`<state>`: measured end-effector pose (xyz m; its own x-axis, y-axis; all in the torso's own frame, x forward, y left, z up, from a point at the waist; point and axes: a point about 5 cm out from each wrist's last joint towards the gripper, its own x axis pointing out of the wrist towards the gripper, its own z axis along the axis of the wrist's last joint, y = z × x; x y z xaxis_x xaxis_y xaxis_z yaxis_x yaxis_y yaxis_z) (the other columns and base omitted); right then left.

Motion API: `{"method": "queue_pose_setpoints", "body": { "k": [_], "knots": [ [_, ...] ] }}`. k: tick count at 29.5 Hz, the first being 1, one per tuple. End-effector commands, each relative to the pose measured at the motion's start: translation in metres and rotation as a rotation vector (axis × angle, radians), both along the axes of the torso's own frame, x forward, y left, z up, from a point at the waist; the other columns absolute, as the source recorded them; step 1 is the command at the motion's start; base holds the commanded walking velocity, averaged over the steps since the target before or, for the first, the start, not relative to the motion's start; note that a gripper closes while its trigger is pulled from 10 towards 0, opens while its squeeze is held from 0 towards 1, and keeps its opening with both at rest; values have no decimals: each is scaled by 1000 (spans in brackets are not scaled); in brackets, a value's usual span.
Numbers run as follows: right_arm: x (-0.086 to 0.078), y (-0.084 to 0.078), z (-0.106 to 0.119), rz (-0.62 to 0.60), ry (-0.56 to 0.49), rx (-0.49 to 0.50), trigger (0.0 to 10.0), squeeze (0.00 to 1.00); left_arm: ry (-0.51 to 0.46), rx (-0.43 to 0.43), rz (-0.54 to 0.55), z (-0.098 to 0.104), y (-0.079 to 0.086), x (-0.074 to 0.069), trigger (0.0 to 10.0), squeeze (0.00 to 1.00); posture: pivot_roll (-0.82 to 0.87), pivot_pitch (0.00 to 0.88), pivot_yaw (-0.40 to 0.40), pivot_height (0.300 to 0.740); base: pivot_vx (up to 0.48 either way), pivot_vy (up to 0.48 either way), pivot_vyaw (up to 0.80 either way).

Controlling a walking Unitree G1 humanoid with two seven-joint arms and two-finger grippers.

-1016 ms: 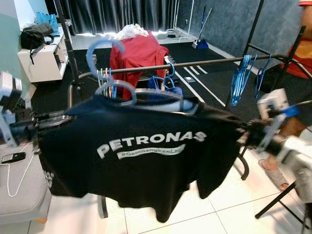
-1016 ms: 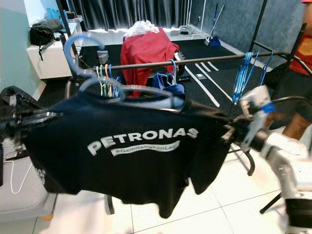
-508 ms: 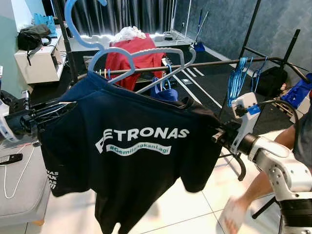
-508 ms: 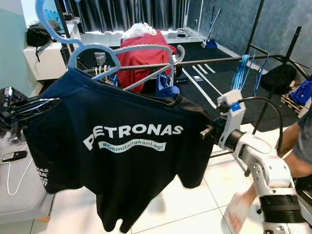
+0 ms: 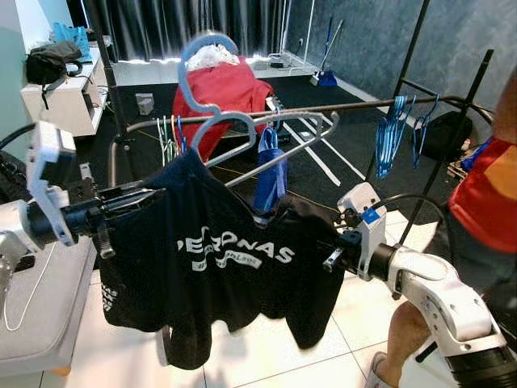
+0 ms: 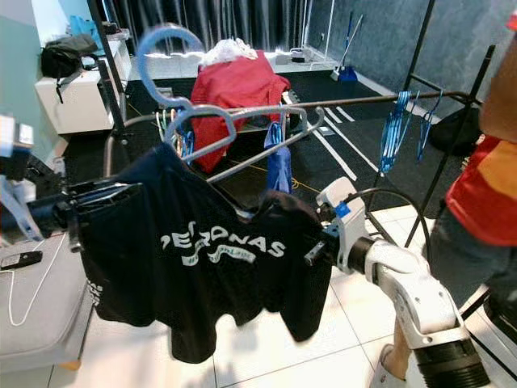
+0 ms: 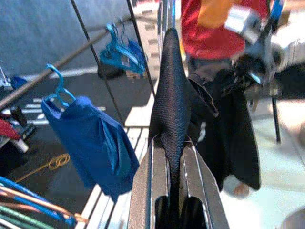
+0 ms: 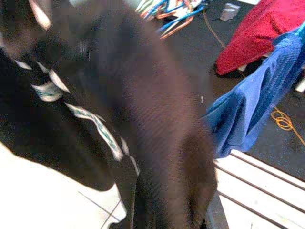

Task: Hang hanger

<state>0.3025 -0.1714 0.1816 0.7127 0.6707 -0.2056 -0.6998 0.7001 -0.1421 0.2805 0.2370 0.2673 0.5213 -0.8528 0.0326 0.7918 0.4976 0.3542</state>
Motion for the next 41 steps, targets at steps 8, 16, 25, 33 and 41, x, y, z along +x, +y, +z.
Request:
{"method": "queue_pose_setpoints", "body": {
  "k": [8,16,25,33,41],
  "knots": [
    [-20,6,-10,140,49,-54,10000,1000,-31,123,-13,1,-11,1,10000,0,-44,0,-20,740,0,0,0],
    [-38,-18,-7,213,90,-122,10000,1000,-31,182,2,-4,-10,3,10000,0,-48,0,-15,740,0,0,0],
    [-43,-68,57,125,-95,-73,10000,0,-39,378,-6,-14,-10,5,10000,0,-53,0,-12,740,0,0,0],
    [-45,-61,87,179,-211,-23,10000,0,-60,435,-42,-13,-18,4,10000,0,-50,0,-15,740,0,0,0],
    [-50,-48,62,367,-61,-141,10000,0,-87,444,-150,-8,-34,0,10000,0,-43,0,-18,740,0,0,0]
  ]
}}
